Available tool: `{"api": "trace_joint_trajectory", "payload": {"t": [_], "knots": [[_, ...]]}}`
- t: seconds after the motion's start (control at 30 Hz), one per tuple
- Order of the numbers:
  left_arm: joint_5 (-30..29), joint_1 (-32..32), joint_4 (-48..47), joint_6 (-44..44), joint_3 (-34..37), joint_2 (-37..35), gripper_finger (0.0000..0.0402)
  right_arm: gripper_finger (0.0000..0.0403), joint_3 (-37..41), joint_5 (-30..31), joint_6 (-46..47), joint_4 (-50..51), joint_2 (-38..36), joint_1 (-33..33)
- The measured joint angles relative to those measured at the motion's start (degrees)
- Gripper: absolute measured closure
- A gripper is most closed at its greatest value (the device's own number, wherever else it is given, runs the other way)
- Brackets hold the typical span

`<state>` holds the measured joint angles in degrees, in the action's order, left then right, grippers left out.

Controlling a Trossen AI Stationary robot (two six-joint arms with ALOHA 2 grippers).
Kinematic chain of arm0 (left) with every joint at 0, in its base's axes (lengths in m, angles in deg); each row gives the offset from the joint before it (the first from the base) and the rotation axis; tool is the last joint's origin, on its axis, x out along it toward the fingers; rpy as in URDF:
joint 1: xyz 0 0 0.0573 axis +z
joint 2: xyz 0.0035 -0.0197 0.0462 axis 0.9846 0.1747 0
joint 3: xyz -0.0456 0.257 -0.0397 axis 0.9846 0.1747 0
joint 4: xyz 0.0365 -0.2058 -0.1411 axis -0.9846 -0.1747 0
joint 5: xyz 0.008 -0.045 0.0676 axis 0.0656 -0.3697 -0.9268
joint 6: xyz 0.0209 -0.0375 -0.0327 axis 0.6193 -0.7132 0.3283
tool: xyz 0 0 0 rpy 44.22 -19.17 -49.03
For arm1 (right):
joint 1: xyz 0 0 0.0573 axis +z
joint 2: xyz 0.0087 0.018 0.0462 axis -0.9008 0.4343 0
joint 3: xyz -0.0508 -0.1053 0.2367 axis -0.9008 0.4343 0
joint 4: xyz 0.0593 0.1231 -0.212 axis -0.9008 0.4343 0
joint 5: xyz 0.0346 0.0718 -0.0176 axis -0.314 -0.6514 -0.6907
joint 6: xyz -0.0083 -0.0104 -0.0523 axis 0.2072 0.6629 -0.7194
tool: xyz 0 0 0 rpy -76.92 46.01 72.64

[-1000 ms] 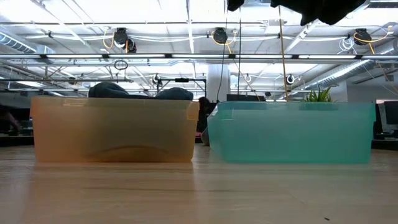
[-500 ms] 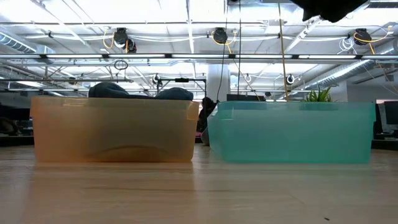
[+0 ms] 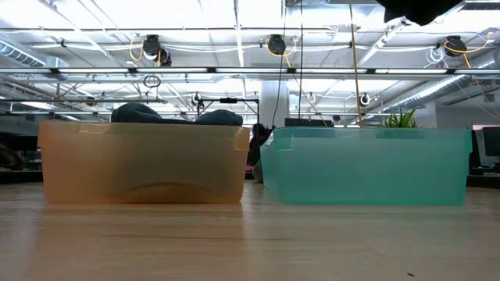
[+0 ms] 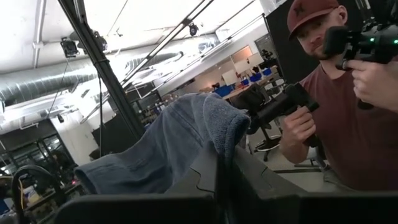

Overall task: Pick & Place hat
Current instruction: Put the blue cap into the orange bin

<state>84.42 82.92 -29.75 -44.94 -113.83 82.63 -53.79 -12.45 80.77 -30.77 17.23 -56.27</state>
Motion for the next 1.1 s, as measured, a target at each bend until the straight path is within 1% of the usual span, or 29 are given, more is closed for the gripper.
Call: {"api": "trace_joint_trajectory", "payload": {"t": [0.27, 0.33, 0.57, 0.67, 0.7, 0.8, 0.87, 0.97, 1.1], "knots": [[-0.13, 0.02, 0.07, 0.32, 0.00, 0.00, 0.0387, 0.0369, 0.01, -0.59, -0.44, 0.52, 0.00, 0.02], [-0.21, 0.06, 0.09, 0.40, 0.00, -0.02, 0.0384, 0.0392, 0.02, -1.07, -1.73, 0.68, 0.00, 0.10], [-2.19, 0.04, -1.85, -1.99, 0.00, -0.09, 0.0331, 0.0399, 0.07, -0.06, -3.43, 0.69, 0.00, 0.07], [-2.28, 0.02, -2.03, -2.64, 0.00, -0.07, 0.0317, 0.0400, 0.07, 0.37, -3.43, 0.57, 0.00, -0.01], [-3.12, 0.04, -2.03, -3.51, 0.00, -0.07, 0.0313, 0.0401, 0.07, 0.45, -3.43, 0.51, 0.00, 0.00], [-9.57, 0.00, -2.50, -6.86, 0.01, -0.57, 0.0297, 0.0401, 0.07, 0.55, -3.56, -0.10, -0.36, 0.00], [-12.07, 0.06, -2.57, -7.13, 0.02, -1.00, 0.0283, 0.0402, 0.09, 0.87, -3.48, 0.00, -1.21, -0.06], [-12.46, 0.62, -3.74, -9.17, 0.07, -1.83, 0.0254, 0.0402, 0.09, 1.20, -3.42, 2.45, -2.86, -0.20], [-12.23, 1.39, -6.43, -10.57, 0.07, -3.37, 0.0204, 0.0402, 0.09, 4.24, -3.39, 6.94, -5.75, -0.11]]}}
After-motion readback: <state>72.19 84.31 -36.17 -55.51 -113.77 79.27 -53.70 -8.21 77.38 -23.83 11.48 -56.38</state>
